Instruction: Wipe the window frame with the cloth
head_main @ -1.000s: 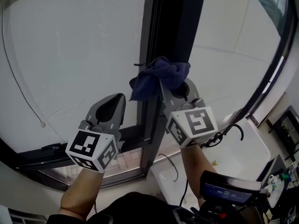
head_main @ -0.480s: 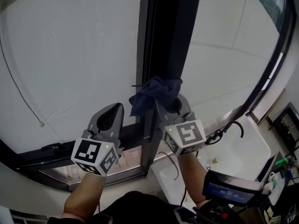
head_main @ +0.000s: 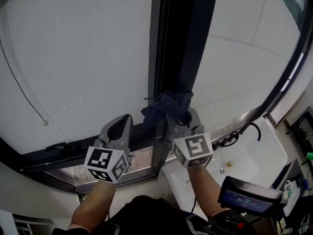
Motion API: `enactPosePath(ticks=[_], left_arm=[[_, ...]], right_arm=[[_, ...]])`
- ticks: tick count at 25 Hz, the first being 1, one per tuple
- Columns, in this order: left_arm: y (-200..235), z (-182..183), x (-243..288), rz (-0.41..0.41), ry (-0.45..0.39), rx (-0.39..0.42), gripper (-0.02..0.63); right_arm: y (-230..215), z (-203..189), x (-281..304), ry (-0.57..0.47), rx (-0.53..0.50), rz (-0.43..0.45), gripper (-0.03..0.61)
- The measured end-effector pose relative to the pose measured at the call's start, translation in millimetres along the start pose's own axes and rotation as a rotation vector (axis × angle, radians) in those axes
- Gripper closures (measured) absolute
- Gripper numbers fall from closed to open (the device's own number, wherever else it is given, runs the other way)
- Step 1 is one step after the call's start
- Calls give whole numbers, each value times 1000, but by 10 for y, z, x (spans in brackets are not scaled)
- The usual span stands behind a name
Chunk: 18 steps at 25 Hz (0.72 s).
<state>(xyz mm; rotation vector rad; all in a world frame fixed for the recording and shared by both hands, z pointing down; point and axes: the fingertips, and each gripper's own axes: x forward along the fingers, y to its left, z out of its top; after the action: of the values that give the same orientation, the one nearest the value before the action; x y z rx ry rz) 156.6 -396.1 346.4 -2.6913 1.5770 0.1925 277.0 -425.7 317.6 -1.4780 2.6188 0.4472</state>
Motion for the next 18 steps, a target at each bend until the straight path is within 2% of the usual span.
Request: enactPosePath(ticks=[5, 18], left_arm=[[50, -226, -49, 48, 32, -5, 620], [123, -830, -129, 70, 145, -40, 620]], right_arm=[[71, -307, -84, 45, 1, 8, 525], [212, -1071, -261, 186, 20, 63, 523]])
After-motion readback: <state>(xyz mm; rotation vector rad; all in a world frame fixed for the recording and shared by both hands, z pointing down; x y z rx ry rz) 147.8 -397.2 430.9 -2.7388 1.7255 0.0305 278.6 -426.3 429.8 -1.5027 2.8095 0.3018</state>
